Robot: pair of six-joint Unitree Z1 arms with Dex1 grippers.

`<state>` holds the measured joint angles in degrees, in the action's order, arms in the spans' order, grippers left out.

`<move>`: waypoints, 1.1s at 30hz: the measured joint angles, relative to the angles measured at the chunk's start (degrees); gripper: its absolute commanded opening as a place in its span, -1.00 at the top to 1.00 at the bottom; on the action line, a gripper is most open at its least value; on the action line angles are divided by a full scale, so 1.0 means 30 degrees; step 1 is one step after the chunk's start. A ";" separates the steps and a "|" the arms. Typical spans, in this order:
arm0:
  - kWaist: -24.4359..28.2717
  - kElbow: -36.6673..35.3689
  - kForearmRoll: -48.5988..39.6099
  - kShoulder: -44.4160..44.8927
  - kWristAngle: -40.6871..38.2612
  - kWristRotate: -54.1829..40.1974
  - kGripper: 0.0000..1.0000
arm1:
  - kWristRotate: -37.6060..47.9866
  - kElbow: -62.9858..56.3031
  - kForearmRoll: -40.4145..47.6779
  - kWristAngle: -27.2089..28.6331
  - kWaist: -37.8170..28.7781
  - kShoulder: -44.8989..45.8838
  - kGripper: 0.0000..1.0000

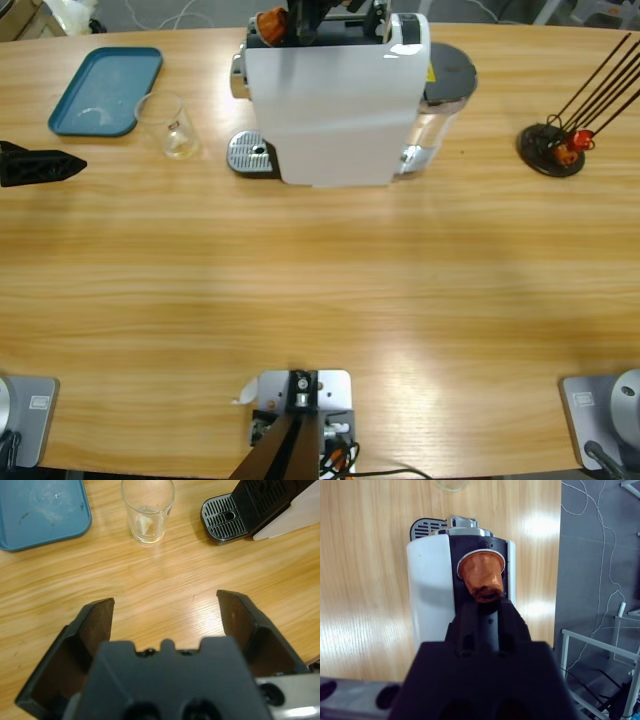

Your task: Pour coffee

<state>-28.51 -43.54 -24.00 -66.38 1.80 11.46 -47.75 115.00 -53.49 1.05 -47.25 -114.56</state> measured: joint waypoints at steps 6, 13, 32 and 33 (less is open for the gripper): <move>0.0000 0.0000 0.0001 0.0000 0.0000 0.0000 -0.78 | 0.0019 0.0130 -0.0193 0.0000 0.0000 -0.0019 0.43; 0.0000 0.0000 0.0003 0.0000 -0.0011 0.0000 -0.78 | 0.0173 0.0671 -0.1518 0.0688 -0.0003 0.0061 -0.06; -0.0001 0.0020 0.0031 -0.0077 -0.0316 -0.0001 -0.78 | 0.5061 0.6771 -0.4036 0.2304 -0.4124 0.3539 1.00; -0.0001 0.0021 0.0040 -0.0082 -0.0320 -0.0001 -0.78 | 0.5199 0.7139 -0.4042 0.2043 -0.4301 0.3946 1.00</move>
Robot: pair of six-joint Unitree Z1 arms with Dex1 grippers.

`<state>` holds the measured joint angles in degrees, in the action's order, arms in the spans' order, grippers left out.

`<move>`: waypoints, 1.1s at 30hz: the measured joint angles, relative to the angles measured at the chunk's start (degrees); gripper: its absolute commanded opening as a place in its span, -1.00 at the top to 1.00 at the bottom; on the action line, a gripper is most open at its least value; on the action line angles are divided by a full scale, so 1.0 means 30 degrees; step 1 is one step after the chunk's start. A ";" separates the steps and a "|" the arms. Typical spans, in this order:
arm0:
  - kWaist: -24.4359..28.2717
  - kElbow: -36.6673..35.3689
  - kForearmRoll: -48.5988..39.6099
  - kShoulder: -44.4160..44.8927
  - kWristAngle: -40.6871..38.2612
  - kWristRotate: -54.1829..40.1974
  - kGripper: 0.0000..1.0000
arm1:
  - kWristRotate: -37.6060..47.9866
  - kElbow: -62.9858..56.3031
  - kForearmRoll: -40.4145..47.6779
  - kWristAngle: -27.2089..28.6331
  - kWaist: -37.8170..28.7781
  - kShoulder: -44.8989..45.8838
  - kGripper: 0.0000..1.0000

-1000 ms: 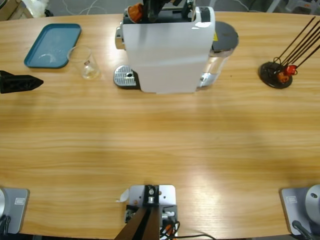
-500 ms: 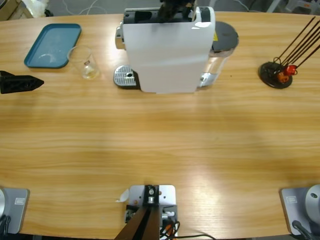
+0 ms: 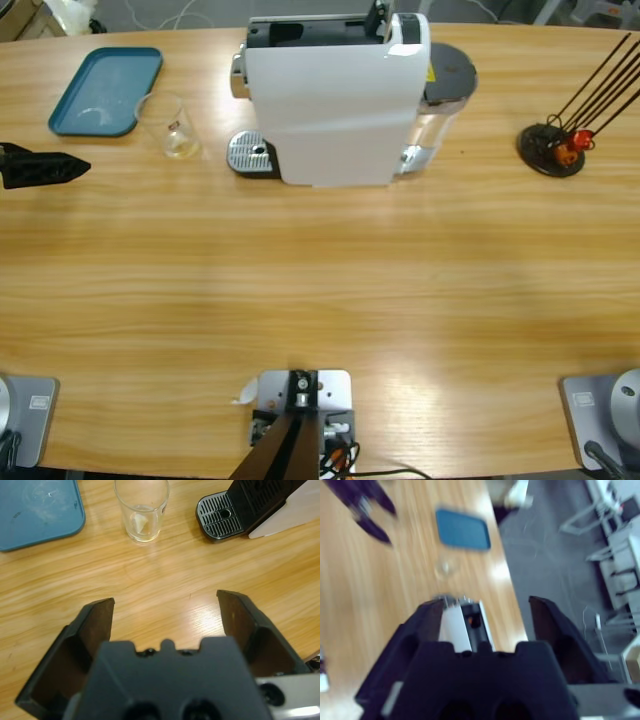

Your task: Pour coffee

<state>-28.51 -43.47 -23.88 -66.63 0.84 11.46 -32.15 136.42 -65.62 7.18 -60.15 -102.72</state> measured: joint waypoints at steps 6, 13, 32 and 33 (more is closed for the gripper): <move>0.0000 0.0003 0.0040 -0.0040 -0.0004 0.0000 -0.78 | 0.1181 -0.0569 -0.2113 0.2375 -0.0298 0.2754 1.00; 0.0000 0.0019 0.0045 -0.0040 -0.0006 -0.0001 -0.78 | 0.5166 -1.1274 0.5397 0.6007 -0.0363 0.6385 1.00; -0.0002 0.0046 0.0064 -0.0040 -0.0007 -0.0001 -0.78 | 0.6457 -2.0671 1.3215 1.3449 -0.1553 0.6304 1.00; -0.0002 0.0046 0.0064 -0.0040 -0.0007 -0.0001 -0.78 | 0.6560 -2.0646 1.3422 1.3770 -0.1553 0.5940 1.00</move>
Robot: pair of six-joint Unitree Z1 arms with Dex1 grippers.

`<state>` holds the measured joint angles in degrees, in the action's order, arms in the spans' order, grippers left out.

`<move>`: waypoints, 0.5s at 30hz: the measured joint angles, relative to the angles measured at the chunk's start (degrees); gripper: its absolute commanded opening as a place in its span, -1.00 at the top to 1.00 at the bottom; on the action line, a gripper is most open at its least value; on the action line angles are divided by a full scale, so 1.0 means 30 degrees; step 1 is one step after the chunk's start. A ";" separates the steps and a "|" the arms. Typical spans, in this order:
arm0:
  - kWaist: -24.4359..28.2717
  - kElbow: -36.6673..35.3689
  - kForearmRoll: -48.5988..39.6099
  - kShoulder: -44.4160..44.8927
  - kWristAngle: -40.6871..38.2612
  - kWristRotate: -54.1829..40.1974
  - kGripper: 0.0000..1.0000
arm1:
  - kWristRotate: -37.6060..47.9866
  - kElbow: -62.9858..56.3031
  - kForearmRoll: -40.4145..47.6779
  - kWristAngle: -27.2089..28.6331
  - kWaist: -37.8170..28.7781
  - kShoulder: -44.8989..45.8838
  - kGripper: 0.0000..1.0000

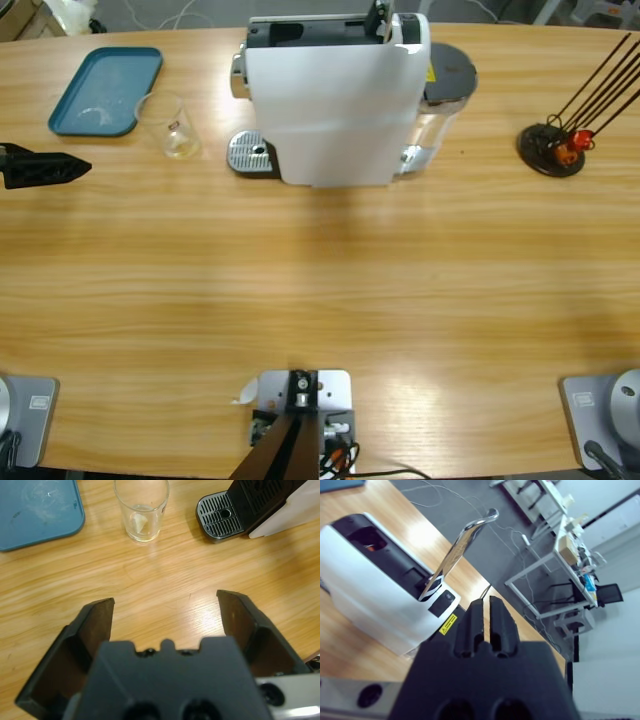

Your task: Pour coffee

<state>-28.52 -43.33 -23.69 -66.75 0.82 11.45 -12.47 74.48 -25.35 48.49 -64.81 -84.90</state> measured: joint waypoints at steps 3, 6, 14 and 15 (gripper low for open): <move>0.0000 0.0001 0.0000 0.0000 -0.0028 0.0000 -0.78 | 0.0285 0.0426 0.0697 0.0471 0.0000 -0.1136 1.00; 0.0000 0.0001 0.0000 0.0000 -0.0051 0.0000 -0.78 | 0.0461 0.0843 0.1295 0.1085 -0.0002 -0.2090 1.00; 0.0000 0.0001 0.0014 0.0000 -0.0062 -0.0020 -0.78 | 0.0065 0.1611 0.1623 0.2236 -0.0002 -0.3506 1.00; 0.0000 0.0001 0.0015 0.0000 -0.0062 -0.0021 -0.78 | -0.0117 0.1803 0.1657 0.2312 -0.0002 -0.3677 1.00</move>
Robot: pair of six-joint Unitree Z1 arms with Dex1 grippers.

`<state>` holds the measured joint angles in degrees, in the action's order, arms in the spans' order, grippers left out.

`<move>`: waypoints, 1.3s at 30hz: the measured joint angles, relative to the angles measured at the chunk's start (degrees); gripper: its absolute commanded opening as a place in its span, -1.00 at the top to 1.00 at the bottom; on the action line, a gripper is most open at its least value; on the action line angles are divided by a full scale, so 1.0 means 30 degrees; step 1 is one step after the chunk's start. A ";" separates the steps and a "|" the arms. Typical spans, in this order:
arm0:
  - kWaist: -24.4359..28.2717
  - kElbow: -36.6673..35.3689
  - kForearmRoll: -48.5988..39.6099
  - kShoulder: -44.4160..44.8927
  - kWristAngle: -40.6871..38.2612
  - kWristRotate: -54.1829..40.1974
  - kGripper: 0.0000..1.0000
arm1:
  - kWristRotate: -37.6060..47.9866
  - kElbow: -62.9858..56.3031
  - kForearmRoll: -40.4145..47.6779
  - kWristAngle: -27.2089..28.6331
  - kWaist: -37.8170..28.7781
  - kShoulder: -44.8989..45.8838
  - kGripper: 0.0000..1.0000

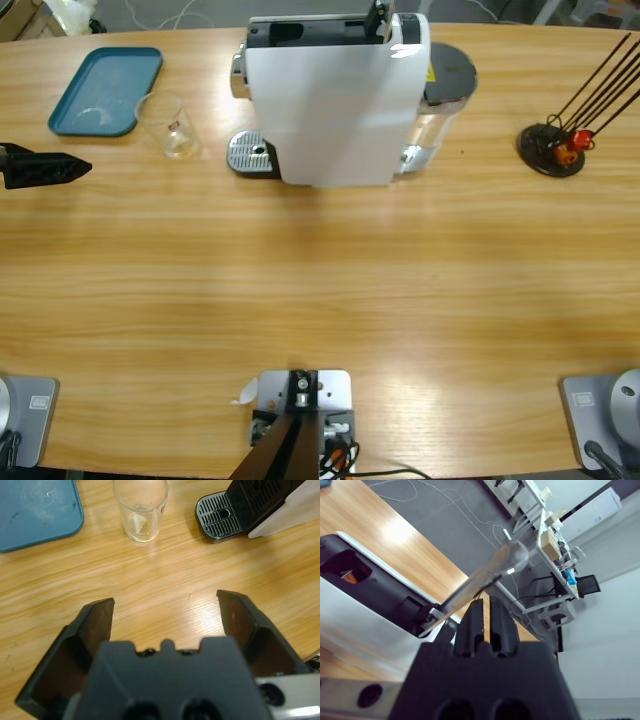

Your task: Pour coffee

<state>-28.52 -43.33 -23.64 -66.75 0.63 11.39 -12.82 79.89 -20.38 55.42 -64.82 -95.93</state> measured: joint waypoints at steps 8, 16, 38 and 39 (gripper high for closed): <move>0.0000 0.0000 0.0003 0.0000 -0.0001 -0.0001 -0.78 | -0.1399 0.0747 0.0271 0.0784 0.0058 -0.0794 1.00; 0.0000 0.0000 0.0004 0.0000 -0.0002 -0.0001 -0.78 | -0.2667 0.1397 0.0936 0.0999 0.0418 -0.1166 1.00; -0.0002 0.0016 0.0014 -0.0003 -0.0003 -0.0001 -0.78 | -0.1973 0.3555 0.1116 0.1006 -0.0037 -0.3652 1.00; -0.0002 0.0016 0.0014 -0.0003 -0.0003 -0.0001 -0.78 | -0.1783 0.3640 0.1113 0.1006 -0.0136 -0.3713 1.00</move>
<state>-28.52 -43.29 -23.60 -66.76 0.62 11.39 -18.17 90.81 -17.04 58.44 -65.23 -107.07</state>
